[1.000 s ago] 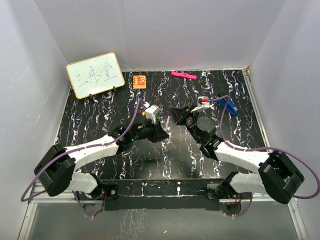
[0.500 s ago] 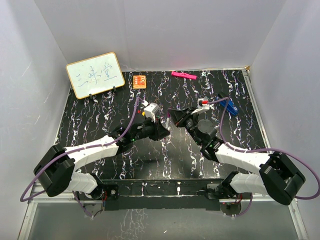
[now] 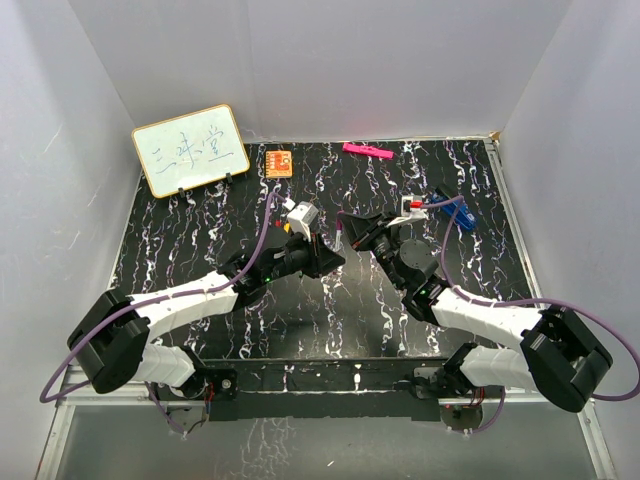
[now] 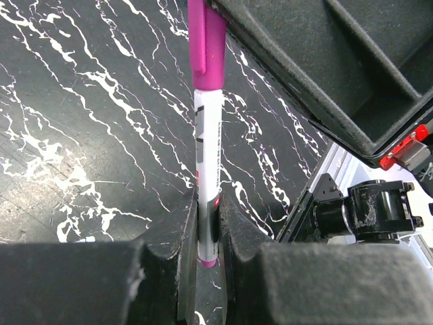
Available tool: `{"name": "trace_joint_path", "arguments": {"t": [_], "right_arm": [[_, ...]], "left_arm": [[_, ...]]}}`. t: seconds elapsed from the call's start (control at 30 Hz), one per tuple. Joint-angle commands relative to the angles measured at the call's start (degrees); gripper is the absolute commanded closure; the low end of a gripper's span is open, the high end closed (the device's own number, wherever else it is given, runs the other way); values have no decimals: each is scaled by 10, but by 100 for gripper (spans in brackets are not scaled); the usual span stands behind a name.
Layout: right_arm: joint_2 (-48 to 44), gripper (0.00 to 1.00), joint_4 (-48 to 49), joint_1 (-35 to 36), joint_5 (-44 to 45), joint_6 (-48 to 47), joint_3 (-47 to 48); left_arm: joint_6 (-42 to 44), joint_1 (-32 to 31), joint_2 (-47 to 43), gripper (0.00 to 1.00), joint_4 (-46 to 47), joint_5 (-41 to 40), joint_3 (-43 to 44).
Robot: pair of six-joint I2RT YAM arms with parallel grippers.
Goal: Insert the pens into the pen caps
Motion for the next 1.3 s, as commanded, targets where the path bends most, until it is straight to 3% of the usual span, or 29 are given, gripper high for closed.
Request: {"name": "trace_joint_path", "arguments": {"t": [0.0,0.87,1.13,1.27], "right_arm": [[0,100,-50,17,-26,-19,1],[68,100,-164,67,-99,-42,25],[64,100,-183,67,-16,-51,64],[58,93,-202,67,66,-80,106]], "left_arm": [[8,14,-34,100,98,-58,23],[44,82,-71,100,99,-47,43],[63,82,-37,100,11,5,62],[74,82,-10,100,-63,29,65]]}}
